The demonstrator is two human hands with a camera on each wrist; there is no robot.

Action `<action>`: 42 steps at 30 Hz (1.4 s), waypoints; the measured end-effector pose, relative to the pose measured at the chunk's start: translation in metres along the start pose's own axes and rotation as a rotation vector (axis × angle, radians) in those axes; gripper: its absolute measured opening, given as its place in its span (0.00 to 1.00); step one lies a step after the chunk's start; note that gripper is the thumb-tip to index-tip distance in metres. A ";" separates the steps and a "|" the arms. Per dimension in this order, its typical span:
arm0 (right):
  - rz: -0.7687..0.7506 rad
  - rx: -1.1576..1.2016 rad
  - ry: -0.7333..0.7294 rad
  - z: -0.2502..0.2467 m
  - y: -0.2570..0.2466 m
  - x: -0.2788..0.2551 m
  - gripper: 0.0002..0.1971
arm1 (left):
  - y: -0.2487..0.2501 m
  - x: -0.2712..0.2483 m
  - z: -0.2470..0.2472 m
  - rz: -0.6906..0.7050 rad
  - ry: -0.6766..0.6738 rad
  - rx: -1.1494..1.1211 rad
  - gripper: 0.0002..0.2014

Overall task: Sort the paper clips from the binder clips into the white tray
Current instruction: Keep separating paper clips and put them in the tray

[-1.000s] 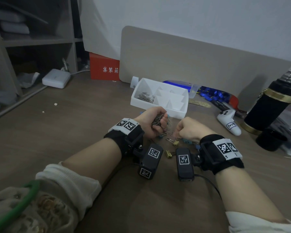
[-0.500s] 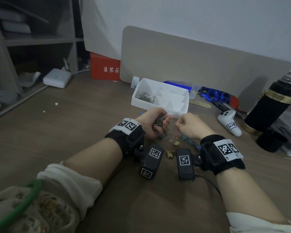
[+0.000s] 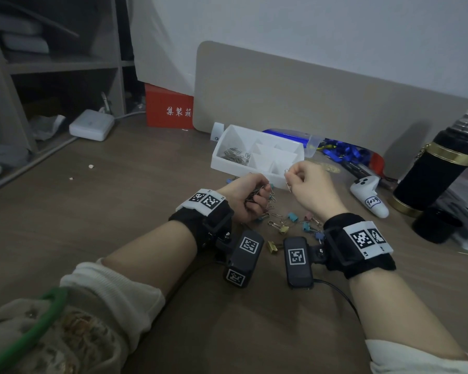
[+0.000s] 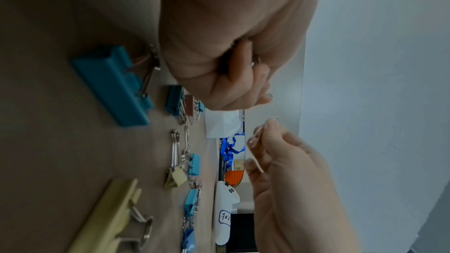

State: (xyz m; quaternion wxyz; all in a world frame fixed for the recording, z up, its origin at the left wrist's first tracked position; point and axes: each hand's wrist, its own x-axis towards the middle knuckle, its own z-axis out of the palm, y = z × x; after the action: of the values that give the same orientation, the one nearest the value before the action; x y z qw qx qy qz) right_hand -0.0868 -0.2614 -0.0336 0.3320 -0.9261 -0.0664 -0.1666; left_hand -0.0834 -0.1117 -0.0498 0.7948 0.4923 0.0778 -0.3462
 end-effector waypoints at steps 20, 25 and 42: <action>-0.199 0.206 -0.148 0.013 -0.024 -0.009 0.08 | 0.004 -0.003 -0.001 0.040 0.006 -0.121 0.16; -0.161 0.145 -0.090 0.014 -0.013 -0.005 0.07 | 0.009 -0.005 -0.010 0.041 0.000 -0.236 0.18; -0.103 -0.229 -0.386 0.026 -0.006 -0.012 0.09 | 0.015 -0.002 -0.021 0.101 0.061 -0.257 0.16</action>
State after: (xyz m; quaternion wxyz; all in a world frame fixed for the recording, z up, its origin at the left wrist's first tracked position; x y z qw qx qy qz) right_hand -0.0922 -0.2405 -0.0535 0.1968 -0.9678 -0.1566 -0.0093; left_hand -0.0707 -0.0887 -0.0487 0.8650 0.3999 0.1207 -0.2779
